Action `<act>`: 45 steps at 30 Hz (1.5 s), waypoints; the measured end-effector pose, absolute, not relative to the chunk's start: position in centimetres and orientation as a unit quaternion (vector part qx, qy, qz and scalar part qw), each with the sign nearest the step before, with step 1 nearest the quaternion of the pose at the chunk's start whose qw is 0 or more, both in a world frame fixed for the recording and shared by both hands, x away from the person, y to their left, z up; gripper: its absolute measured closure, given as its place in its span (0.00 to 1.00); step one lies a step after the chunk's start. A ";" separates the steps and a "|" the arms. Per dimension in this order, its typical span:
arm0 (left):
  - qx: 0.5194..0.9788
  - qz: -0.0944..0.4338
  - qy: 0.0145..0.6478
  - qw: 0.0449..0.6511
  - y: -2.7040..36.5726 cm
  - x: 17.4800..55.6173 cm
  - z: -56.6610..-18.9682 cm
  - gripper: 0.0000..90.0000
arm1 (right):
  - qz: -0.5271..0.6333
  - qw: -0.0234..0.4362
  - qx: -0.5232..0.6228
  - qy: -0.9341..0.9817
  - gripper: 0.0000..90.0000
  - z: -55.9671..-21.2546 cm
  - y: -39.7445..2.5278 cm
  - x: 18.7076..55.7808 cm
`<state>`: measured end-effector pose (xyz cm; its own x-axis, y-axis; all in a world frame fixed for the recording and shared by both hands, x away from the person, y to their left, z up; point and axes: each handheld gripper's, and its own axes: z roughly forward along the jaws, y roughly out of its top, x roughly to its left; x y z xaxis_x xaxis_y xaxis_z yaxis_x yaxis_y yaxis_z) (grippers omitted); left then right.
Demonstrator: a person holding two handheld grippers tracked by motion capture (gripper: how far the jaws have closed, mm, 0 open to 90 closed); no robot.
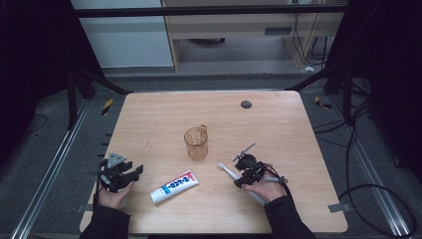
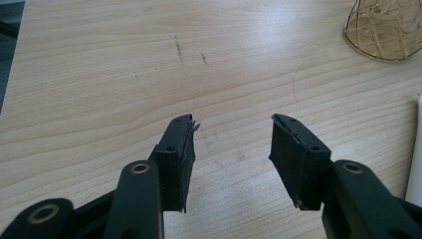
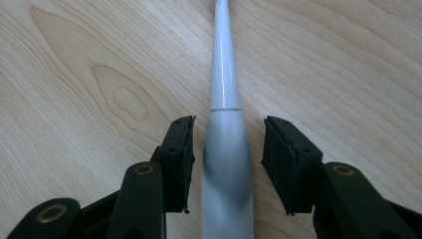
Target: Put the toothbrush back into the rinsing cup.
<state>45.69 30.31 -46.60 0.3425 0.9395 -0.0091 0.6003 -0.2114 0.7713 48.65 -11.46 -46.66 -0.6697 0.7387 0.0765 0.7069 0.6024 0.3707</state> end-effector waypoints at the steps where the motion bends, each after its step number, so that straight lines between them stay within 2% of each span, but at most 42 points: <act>1: 0.740 0.241 0.520 0.351 30.3 45.7 -46.6 0.57 | 0.185 0.045 0.401 0.896 0.62 -46.8 -11.5 48.7; 10: 0.740 0.240 0.520 0.351 30.3 45.7 -46.6 0.57 | 0.175 0.048 0.402 0.897 0.67 -47.1 -11.3 48.6; 15: 0.740 0.241 0.520 0.351 30.3 45.7 -46.6 0.57 | 0.173 0.056 0.405 0.896 0.74 -47.1 -11.2 48.6; 33: 0.739 0.241 0.521 0.352 30.3 45.7 -46.6 0.57 | 0.198 0.052 0.428 0.880 0.76 -45.9 -11.8 48.6; 45: 0.739 0.241 0.521 0.353 30.3 45.7 -46.6 0.57 | 0.252 0.074 0.432 0.863 0.76 -43.8 -12.9 48.4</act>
<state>45.68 30.28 -46.57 0.3396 0.9405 -0.0112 0.6000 -0.2075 0.7726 48.35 -12.89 -43.83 -0.6151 0.7833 0.0893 0.7085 0.4996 0.4983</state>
